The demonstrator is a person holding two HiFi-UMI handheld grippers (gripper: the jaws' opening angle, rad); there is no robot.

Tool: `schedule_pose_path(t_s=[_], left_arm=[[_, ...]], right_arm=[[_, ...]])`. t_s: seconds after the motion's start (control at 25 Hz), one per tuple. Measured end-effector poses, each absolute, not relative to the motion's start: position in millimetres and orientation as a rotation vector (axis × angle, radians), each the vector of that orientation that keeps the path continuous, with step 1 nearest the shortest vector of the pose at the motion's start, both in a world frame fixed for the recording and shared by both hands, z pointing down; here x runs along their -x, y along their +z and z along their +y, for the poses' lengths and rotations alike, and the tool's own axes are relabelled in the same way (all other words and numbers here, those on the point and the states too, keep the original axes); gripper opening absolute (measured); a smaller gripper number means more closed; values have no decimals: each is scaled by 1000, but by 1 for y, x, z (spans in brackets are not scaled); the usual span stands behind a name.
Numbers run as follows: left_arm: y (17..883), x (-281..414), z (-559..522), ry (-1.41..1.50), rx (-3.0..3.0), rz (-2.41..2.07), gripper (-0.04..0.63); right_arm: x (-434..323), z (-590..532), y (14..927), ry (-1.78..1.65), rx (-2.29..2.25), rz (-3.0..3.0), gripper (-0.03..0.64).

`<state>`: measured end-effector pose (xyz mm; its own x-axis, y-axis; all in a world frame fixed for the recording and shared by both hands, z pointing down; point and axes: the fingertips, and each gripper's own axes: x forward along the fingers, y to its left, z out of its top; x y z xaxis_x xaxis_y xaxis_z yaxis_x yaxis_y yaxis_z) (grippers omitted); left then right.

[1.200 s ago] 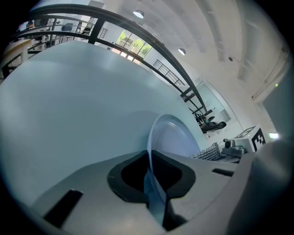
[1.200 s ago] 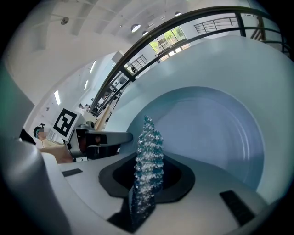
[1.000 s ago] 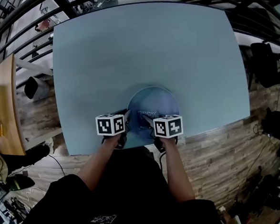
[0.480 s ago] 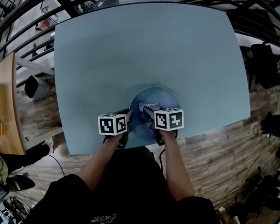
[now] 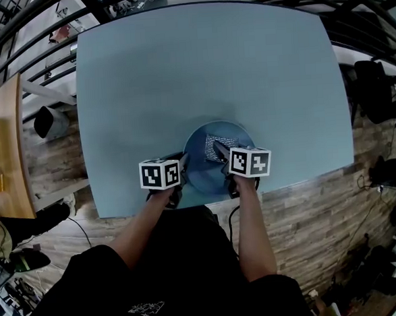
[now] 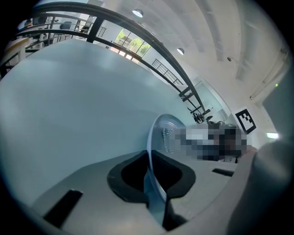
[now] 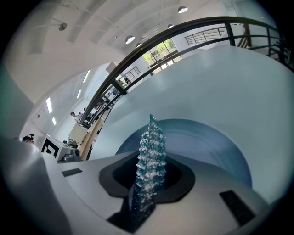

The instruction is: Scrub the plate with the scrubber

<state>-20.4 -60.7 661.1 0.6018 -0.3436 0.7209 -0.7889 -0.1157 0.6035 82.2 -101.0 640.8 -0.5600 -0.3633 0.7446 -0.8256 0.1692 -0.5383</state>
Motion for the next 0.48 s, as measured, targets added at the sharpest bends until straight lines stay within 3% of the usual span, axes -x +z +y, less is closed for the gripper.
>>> schedule_pose_path(t_s=[0.48], left_arm=[[664, 22, -60, 499, -1710, -943, 35]], right_arm=[[-121, -106, 641, 1388, -1249, -1944, 86]])
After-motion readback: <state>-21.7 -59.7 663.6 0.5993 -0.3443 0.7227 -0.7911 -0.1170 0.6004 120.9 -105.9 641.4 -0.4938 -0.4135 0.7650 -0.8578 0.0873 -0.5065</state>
